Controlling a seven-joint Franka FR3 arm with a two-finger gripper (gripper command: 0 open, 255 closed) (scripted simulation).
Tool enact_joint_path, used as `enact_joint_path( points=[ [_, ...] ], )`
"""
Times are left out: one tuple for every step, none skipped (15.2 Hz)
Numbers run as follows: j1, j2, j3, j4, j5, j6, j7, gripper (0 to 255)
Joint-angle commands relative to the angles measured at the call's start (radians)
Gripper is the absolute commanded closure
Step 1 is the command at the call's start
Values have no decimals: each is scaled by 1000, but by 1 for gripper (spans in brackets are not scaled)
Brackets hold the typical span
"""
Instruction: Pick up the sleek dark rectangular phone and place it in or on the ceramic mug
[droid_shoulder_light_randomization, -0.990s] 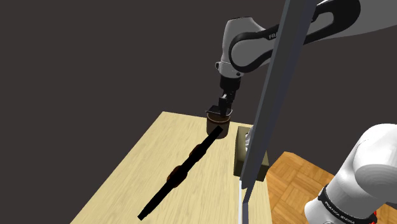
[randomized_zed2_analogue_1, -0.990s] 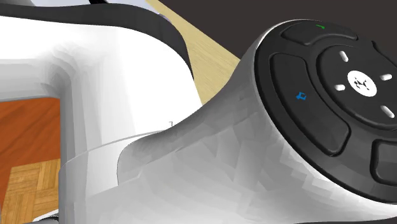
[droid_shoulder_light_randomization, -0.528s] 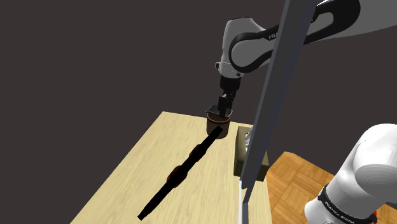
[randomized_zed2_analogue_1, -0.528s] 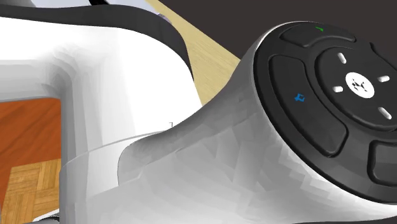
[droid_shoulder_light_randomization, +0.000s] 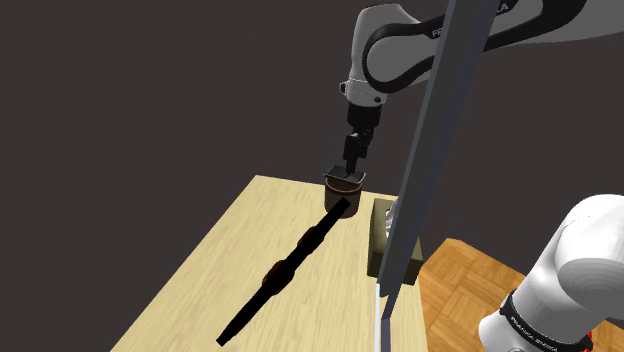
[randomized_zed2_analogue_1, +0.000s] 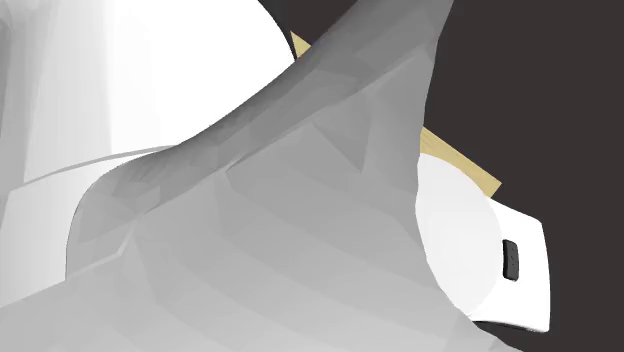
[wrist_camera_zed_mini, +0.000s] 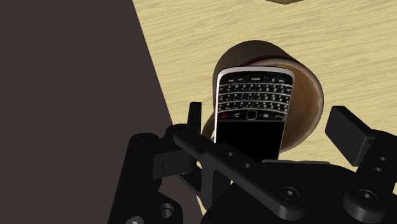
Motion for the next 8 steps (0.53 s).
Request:
enact_joint_path(
  points=[
    [-2, -6, -3, 27, -1, -34, -3, 0],
    [-2, -6, -3, 27, -1, -34, -3, 0],
    [-1, -6, -3, 27, -1, -34, -3, 0],
    [-2, -6, -3, 27, -1, -34, -3, 0],
    [-2, -6, -3, 27, -1, -34, -3, 0],
    [-2, -6, -3, 27, -1, -34, -3, 0],
    [-2, -6, -3, 27, -1, -34, -3, 0],
    [-2, -6, -3, 27, -1, -34, -3, 0]
  ],
)
